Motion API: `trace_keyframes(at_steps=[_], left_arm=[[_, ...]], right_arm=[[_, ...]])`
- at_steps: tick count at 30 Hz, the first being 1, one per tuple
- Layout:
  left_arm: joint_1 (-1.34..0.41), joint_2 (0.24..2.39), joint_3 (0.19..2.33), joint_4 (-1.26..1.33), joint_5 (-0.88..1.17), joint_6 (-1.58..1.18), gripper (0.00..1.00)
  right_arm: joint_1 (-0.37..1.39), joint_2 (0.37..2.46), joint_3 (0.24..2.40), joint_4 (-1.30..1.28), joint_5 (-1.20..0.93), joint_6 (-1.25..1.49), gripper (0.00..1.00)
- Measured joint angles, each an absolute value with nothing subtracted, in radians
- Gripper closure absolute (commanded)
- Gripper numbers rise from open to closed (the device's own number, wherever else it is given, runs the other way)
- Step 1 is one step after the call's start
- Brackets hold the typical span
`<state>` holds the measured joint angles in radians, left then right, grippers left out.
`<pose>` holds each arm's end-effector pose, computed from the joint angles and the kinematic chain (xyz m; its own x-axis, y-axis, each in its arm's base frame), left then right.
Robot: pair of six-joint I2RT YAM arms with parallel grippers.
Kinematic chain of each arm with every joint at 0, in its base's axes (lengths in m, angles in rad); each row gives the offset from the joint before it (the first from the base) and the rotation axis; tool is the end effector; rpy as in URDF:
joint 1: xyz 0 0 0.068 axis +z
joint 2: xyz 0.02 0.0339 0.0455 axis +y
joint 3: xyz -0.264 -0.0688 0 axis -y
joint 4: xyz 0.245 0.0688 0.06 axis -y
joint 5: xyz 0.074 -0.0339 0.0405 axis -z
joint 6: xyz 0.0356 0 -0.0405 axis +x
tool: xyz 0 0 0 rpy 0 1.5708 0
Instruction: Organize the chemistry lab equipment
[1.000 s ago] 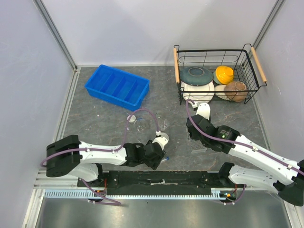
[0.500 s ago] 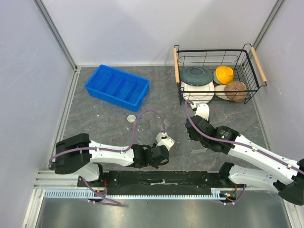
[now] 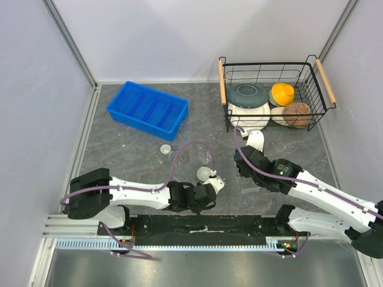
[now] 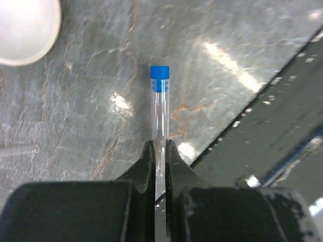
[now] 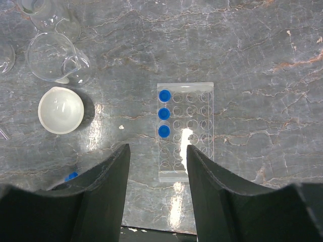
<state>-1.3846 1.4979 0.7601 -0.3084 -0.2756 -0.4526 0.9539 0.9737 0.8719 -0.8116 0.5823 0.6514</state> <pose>0.0607 -0.2701 0.1627 -0.5466 0.6285 -0.5534 0.7577 0.6526 -0.0072 0.1229 0.1394 0.2845 -0.6593 -0.0543 -0.7499 -0.1095 0.9937 0.0243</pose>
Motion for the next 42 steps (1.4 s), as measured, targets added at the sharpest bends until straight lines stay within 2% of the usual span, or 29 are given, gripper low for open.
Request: trace_keyframes(at_steps=[3, 7, 14, 20, 26, 33, 42], left_arm=[[-1.385, 1.471, 0.784, -0.300, -0.219, -0.403, 0.98], [-1.340, 1.408, 0.799, -0.232, -0.070, -0.339, 0.92], [-1.085, 1.325, 0.784, -0.028, 0.278, -0.317, 0.89], [-0.913, 1.293, 0.661, 0.219, 0.573, -0.387, 0.89], [-0.822, 1.293, 0.554, 0.448, 0.787, -0.511, 0.89], [-0.723, 1.296, 0.448, 0.741, 0.949, -0.669, 0.89], [-0.667, 1.297, 0.380, 0.920, 1.034, -0.758, 0.89]], right_arm=[[0.954, 0.961, 0.872, -0.814, 0.582, 0.651, 0.44], [0.954, 0.934, 0.874, -0.826, 0.581, 0.648, 0.43], [0.955, 0.878, 0.904, -0.821, 0.565, 0.617, 0.43], [0.957, 0.855, 0.904, -0.754, 0.506, 0.571, 0.40], [0.957, 0.852, 0.902, -0.638, 0.418, 0.522, 0.39], [0.919, 0.854, 0.858, -0.500, 0.254, 0.490, 0.40], [0.752, 0.926, 0.831, -0.352, -0.041, 0.483, 0.41]])
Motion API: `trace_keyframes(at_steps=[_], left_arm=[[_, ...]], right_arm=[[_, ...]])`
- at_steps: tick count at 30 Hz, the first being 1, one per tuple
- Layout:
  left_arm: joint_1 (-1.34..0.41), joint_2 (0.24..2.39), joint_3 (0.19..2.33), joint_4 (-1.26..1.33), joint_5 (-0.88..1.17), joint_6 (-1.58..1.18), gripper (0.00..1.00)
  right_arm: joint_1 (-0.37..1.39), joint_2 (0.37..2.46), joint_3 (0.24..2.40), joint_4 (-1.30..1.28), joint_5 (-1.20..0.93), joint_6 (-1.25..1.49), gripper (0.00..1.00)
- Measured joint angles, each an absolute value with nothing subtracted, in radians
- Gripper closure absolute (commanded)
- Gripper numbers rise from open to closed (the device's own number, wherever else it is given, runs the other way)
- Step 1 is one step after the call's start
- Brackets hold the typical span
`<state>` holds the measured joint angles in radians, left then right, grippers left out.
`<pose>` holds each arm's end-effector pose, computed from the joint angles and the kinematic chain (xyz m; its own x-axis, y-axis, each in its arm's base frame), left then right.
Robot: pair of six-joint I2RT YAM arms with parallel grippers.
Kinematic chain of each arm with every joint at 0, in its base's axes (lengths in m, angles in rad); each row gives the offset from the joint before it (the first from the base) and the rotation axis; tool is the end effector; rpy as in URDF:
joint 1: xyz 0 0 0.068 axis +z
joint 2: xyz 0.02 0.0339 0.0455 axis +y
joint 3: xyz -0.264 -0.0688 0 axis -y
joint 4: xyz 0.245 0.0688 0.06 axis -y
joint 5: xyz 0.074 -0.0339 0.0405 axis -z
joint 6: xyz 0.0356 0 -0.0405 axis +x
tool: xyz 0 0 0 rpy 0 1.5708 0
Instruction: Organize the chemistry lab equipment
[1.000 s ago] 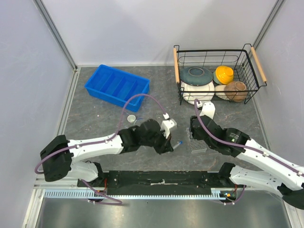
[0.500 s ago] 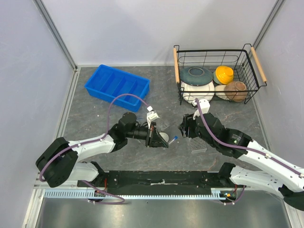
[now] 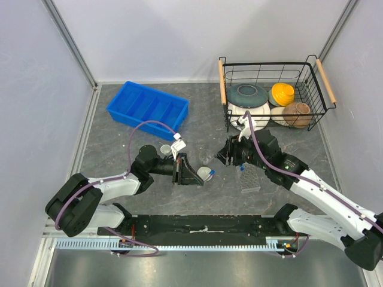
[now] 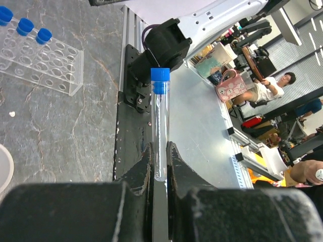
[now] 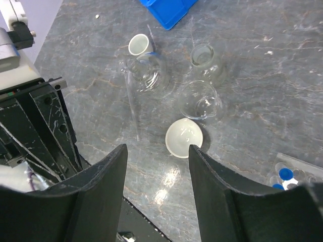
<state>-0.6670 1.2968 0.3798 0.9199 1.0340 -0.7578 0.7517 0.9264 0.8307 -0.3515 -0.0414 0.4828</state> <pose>0.1676 -0.1709 0.2099 -0.6798 0.0879 -0.7281 0.7218 -0.0955 -0.6855 0.1523 0.1444 0.3135 -0.6092 0.0655 -0.7903 -0.4818 0.7610 0.4345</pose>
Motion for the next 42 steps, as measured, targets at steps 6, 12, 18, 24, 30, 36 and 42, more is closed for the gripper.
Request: trace_keyframes(at_steps=[6, 12, 18, 24, 30, 36, 42], left_arm=[[-0.605, 1.296, 0.332, 1.010, 1.072, -0.809, 0.89], [-0.571, 1.301, 0.314, 1.093, 1.102, -0.856, 0.89], [-0.562, 1.317, 0.306, 1.159, 1.113, -0.895, 0.89], [-0.558, 1.322, 0.305, 1.184, 1.125, -0.909, 0.89], [-0.558, 1.333, 0.305, 1.185, 1.129, -0.913, 0.89], [-0.558, 1.334, 0.305, 1.185, 1.129, -0.916, 0.89], [-0.556, 1.334, 0.304, 1.185, 1.129, -0.918, 0.89]], right_arm=[[0.627, 0.986, 0.809, -0.284, -0.270, 0.497, 0.40], [0.573, 1.007, 0.785, -0.208, -0.471, 0.545, 0.40], [0.572, 1.008, 0.759, -0.154, -0.589, 0.590, 0.40], [0.584, 1.008, 0.731, -0.120, -0.644, 0.622, 0.42], [0.640, 1.009, 0.731, -0.112, -0.648, 0.625, 0.45], [0.698, 1.012, 0.731, -0.110, -0.630, 0.625, 0.55], [0.712, 1.015, 0.731, -0.113, -0.604, 0.622, 0.62]])
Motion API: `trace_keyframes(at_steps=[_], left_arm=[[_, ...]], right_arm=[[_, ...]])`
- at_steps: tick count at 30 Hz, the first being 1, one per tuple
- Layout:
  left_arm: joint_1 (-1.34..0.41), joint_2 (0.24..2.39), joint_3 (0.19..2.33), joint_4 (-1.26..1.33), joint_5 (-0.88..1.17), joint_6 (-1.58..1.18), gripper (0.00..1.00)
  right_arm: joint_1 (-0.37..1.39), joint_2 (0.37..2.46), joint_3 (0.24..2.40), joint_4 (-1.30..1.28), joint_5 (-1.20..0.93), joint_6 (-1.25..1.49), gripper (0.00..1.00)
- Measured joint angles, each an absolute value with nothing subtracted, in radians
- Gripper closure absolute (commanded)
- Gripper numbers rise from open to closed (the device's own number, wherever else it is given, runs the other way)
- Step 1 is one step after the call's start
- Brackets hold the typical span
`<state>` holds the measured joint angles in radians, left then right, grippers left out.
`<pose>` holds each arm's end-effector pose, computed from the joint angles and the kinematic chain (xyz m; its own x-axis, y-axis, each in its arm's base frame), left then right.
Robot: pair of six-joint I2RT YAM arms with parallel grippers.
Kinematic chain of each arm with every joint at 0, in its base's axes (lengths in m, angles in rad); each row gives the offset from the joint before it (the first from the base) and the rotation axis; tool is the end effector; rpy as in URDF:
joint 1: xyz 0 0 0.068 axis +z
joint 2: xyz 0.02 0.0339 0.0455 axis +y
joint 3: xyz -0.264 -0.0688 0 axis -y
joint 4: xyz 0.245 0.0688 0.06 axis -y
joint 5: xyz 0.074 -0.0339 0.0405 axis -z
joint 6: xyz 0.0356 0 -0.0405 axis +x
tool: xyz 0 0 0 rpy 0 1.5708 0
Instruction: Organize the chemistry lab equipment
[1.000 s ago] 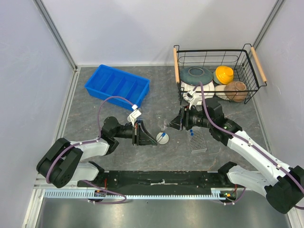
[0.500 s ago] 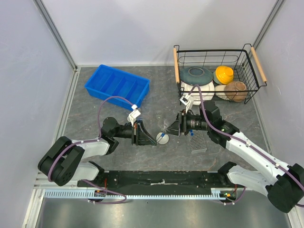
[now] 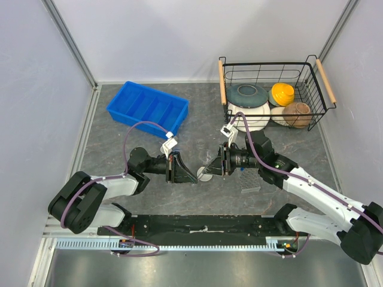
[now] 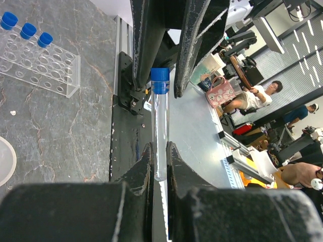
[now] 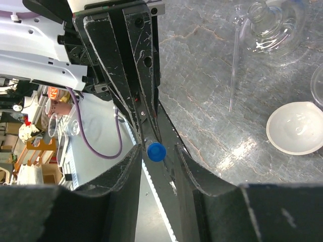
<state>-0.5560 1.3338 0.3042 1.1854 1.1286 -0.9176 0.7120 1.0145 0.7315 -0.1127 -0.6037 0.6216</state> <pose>0.1731 -0.1455 0.2049 -0.7015 0.0358 -0.7117 0.7028 -0.1305 -0.6993 0.1594 0.1642 0.2871 -0.7814 -0.0411 -0.6227 -0.5897 0.3751 0.7152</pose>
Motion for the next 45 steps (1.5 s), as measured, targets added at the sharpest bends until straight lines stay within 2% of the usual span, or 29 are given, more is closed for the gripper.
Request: trace_keyframes(at_steps=[7, 14, 18, 19, 20, 23, 24, 26, 27, 29, 37, 45], left_arm=[[-0.556, 1.334, 0.303, 1.185, 1.129, -0.919, 0.89], [-0.556, 1.334, 0.300, 1.186, 1.131, -0.919, 0.89], [-0.556, 1.334, 0.300, 1.187, 1.132, -0.919, 0.89], [-0.556, 1.334, 0.300, 1.187, 1.132, -0.919, 0.89], [-0.556, 1.334, 0.300, 1.187, 1.133, -0.919, 0.89], [-0.556, 1.334, 0.300, 1.187, 1.136, -0.919, 0.80], [-0.556, 1.334, 0.300, 1.186, 1.136, -0.920, 0.62], [-0.556, 1.334, 0.300, 1.184, 1.133, -0.923, 0.39], [-0.556, 1.333, 0.300, 1.178, 1.127, -0.929, 0.20], [-0.556, 1.327, 0.300, 1.148, 1.116, -0.922, 0.08], [-0.564, 1.146, 0.342, 0.751, 0.953, -0.796, 0.05], [-0.610, 1.098, 0.422, 0.398, 0.727, -0.682, 0.09]], right_arm=[[0.718, 1.022, 0.743, -0.114, -0.585, 0.621, 0.64], [0.725, 1.029, 0.757, -0.114, -0.575, 0.620, 0.75], [0.728, 1.029, 0.757, -0.114, -0.569, 0.617, 0.75], [0.728, 1.029, 0.757, -0.114, -0.568, 0.617, 0.76], [0.730, 1.029, 0.757, -0.114, -0.567, 0.617, 0.83], [0.731, 1.029, 0.758, -0.114, -0.564, 0.616, 1.00], [0.731, 1.029, 0.758, -0.114, -0.562, 0.618, 1.00], [0.731, 1.028, 0.758, -0.116, -0.558, 0.617, 1.00], [0.733, 1.026, 0.758, -0.121, -0.550, 0.616, 1.00], [0.736, 1.018, 0.758, -0.136, -0.536, 0.614, 1.00], [0.738, 0.949, 0.834, -0.323, -0.370, 0.567, 1.00], [0.743, 0.890, 0.933, -0.582, -0.019, 0.518, 1.00]])
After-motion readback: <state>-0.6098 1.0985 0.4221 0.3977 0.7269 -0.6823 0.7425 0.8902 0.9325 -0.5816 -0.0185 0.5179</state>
